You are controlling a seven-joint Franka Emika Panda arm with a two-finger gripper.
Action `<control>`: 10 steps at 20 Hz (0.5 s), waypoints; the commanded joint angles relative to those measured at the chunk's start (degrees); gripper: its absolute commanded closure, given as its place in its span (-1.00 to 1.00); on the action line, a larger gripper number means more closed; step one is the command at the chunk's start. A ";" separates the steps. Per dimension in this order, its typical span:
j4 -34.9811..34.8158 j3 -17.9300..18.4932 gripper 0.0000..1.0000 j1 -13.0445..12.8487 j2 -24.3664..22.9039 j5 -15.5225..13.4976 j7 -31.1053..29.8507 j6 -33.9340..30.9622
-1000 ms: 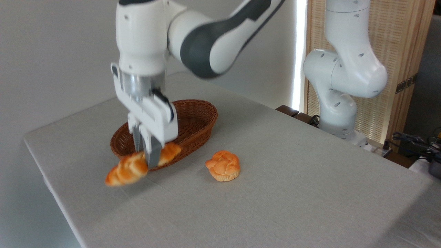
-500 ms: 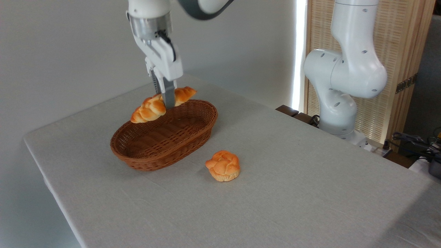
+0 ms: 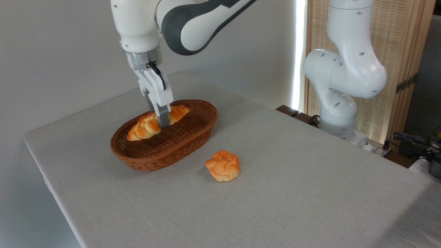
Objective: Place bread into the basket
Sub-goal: 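Lower the braided roll into the basket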
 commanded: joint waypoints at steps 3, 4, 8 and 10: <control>-0.04 -0.58 -1.00 -0.14 0.62 -1.21 -0.05 1.82; 0.05 -0.58 -1.00 -0.14 0.62 -1.30 -0.05 1.82; 0.05 -0.58 -1.00 -0.14 0.62 -1.30 -0.23 1.82; 0.14 -0.58 -1.00 -0.14 0.62 -1.30 -0.23 1.82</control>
